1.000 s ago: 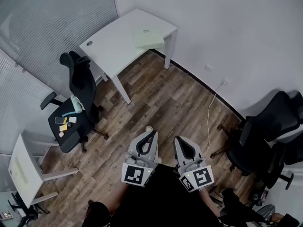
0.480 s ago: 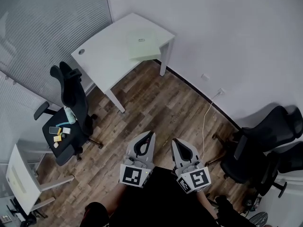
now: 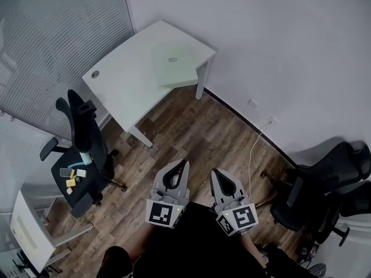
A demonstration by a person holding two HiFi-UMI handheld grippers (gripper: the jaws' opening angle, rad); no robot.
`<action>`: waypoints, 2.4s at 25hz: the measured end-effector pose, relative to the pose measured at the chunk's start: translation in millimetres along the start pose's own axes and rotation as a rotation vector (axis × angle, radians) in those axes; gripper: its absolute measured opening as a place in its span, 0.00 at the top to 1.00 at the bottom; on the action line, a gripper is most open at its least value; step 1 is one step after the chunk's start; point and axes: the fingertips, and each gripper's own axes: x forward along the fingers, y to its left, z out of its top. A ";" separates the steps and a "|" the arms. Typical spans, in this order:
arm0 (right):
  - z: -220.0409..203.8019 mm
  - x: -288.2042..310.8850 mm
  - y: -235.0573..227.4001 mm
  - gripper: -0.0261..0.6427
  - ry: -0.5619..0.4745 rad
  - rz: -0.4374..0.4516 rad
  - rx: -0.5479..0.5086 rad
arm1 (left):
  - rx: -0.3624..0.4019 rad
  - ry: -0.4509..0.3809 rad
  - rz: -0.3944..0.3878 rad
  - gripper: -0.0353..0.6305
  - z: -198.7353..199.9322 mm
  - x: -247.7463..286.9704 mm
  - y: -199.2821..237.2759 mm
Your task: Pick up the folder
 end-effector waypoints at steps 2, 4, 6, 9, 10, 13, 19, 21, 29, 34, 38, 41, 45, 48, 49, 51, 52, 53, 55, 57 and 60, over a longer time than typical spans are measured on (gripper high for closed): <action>4.1 15.8 -5.8 0.96 -0.002 -0.009 -0.002 | -0.004 0.002 -0.015 0.94 3.5 14.0 9.0; 7.6 31.2 -10.8 0.96 -0.005 -0.017 -0.004 | -0.003 0.002 -0.028 0.94 4.8 27.5 18.6; 10.0 45.2 -15.9 0.96 -0.006 -0.026 -0.004 | -0.002 0.003 -0.037 0.94 5.1 40.0 28.1; 9.9 63.1 -23.9 0.96 -0.001 -0.038 0.004 | 0.002 0.005 -0.044 0.94 6.4 55.2 40.9; 9.3 67.7 -25.6 0.96 0.004 -0.042 0.005 | 0.005 0.006 -0.045 0.94 6.6 58.7 44.2; 3.4 79.7 -26.1 0.96 0.026 -0.043 0.010 | 0.005 0.005 -0.041 0.94 6.4 63.5 53.5; 0.6 104.1 -20.8 0.96 0.065 -0.011 0.001 | -0.007 -0.001 0.004 0.94 5.2 63.7 76.8; -0.1 110.7 -20.3 0.96 0.075 -0.001 0.001 | 0.008 -0.025 0.024 0.94 6.2 64.5 86.6; -4.1 142.9 -32.2 0.96 0.114 0.044 0.019 | 0.005 -0.013 0.073 0.94 5.6 79.4 104.5; 5.4 168.9 -55.0 0.96 0.111 0.069 0.025 | 0.019 -0.030 0.102 0.94 12.7 102.3 115.7; 11.8 195.2 -74.9 0.96 0.125 0.087 0.025 | 0.021 -0.014 0.126 0.94 13.9 125.8 129.8; 19.3 214.0 -92.3 0.96 0.136 0.104 0.032 | 0.035 -0.032 0.145 0.94 18.7 146.4 137.3; 32.1 240.5 -113.0 0.96 0.148 0.134 0.034 | 0.023 -0.026 0.186 0.94 25.3 174.3 150.1; 39.4 256.3 -128.4 0.96 0.159 0.161 0.033 | 0.012 -0.033 0.225 0.94 30.9 193.7 156.9; 41.2 262.3 -134.1 0.96 0.164 0.169 0.035 | 0.007 -0.031 0.236 0.94 30.7 199.7 158.7; 44.1 275.3 -145.6 0.96 0.175 0.188 0.040 | 0.003 -0.037 0.255 0.94 31.7 212.2 161.8; 45.3 282.2 -151.4 0.96 0.180 0.199 0.042 | 0.005 -0.040 0.267 0.94 33.4 218.8 163.5; 46.4 289.1 -157.5 0.96 0.186 0.210 0.042 | 0.010 -0.050 0.276 0.94 35.5 225.5 164.8; 49.3 302.7 -170.7 0.96 0.199 0.229 0.048 | 0.024 -0.078 0.291 0.94 39.6 238.6 166.1; 53.2 315.4 -183.4 0.96 0.212 0.255 0.065 | 0.024 -0.064 0.318 0.94 38.1 250.3 168.2; 55.6 333.7 -199.3 0.96 0.242 0.315 0.074 | 0.017 -0.067 0.363 0.94 39.2 268.6 172.2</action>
